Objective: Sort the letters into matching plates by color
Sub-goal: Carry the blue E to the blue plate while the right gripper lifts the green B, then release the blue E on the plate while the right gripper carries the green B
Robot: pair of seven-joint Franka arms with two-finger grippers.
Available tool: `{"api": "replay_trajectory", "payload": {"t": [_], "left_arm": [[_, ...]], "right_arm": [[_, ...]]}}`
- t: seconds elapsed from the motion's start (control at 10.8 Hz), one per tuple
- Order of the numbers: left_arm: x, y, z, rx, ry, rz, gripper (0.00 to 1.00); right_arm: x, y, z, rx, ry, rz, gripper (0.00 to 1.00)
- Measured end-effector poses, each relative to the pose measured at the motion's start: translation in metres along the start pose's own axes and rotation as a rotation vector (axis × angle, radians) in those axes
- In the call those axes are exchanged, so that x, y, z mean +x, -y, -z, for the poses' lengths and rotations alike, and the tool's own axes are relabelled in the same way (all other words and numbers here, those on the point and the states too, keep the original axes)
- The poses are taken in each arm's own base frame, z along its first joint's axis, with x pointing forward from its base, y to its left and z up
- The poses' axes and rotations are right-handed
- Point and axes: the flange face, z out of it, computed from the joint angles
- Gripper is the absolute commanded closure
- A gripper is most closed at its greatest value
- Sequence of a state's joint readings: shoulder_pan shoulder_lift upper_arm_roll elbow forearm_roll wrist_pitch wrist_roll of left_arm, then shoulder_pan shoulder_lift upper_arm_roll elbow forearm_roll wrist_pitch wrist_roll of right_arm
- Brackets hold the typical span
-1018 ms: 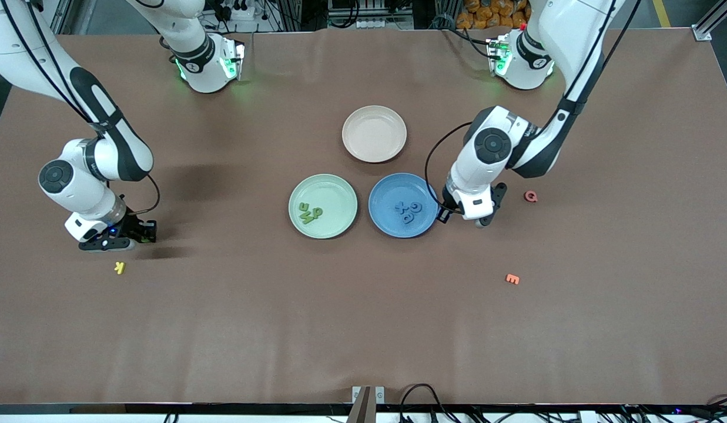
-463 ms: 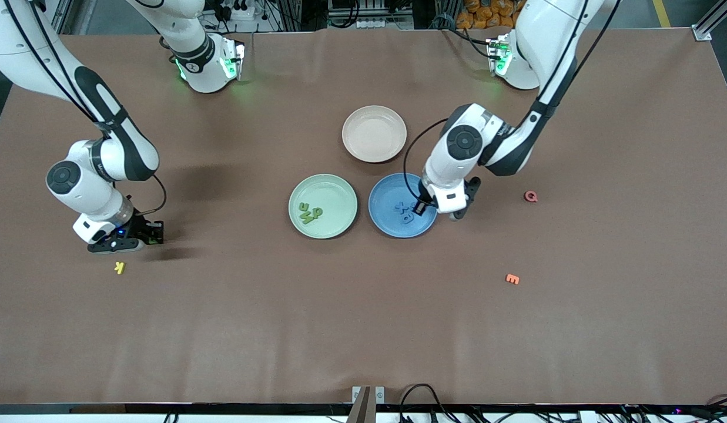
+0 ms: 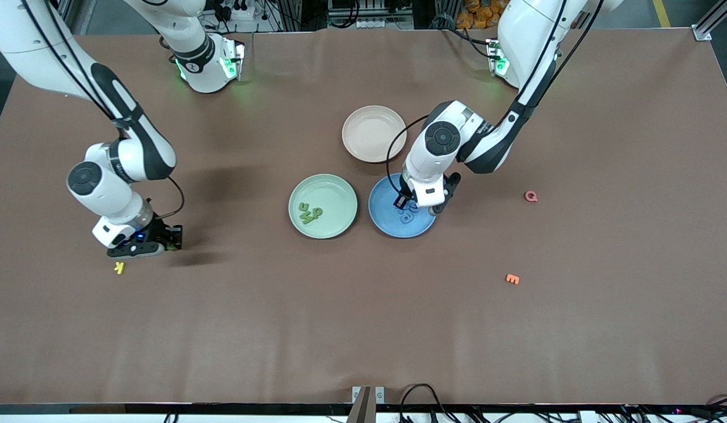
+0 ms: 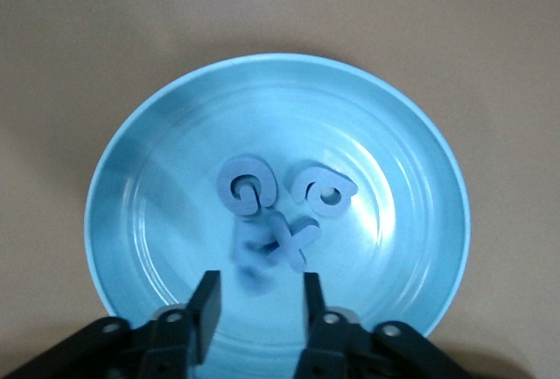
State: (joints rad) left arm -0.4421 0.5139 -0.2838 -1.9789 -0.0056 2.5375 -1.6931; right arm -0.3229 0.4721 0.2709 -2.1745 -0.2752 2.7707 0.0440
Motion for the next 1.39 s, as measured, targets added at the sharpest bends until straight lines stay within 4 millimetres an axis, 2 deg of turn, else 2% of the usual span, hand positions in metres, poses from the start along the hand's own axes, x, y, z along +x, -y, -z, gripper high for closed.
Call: {"api": "replay_trajectory", "payload": {"t": [0.19, 0.37, 0.65, 1.02, 1.2, 1.39], "left_arm": [[0.002, 0.0, -0.002, 0.003, -0.001, 0.004, 0.0], [0.003, -0.001, -0.002, 0.002, -0.001, 0.005, 0.0], [0.015, -0.002, -0.002, 0.014, -0.02, 0.01, 0.0], [0.055, -0.002, -0.001, 0.043, -0.092, -0.032, 0.0], [0.082, -0.003, 0.003, 0.061, -0.111, -0.075, 0.0], [0.112, -0.004, 0.012, 0.061, -0.125, -0.101, 0.0]], "right_arm": [[0.008, 0.051, 0.008, 0.006, 0.002, -0.009, 0.78], [0.01, 0.11, 0.018, 0.011, 0.009, -0.017, 0.78], [0.001, 0.197, 0.034, 0.012, 0.025, -0.002, 0.78], [-0.031, 0.315, 0.047, 0.039, 0.028, 0.018, 0.78], [-0.047, 0.355, 0.053, 0.036, 0.042, 0.027, 0.78], [-0.06, 0.381, 0.057, 0.031, 0.053, 0.032, 0.75]]}}
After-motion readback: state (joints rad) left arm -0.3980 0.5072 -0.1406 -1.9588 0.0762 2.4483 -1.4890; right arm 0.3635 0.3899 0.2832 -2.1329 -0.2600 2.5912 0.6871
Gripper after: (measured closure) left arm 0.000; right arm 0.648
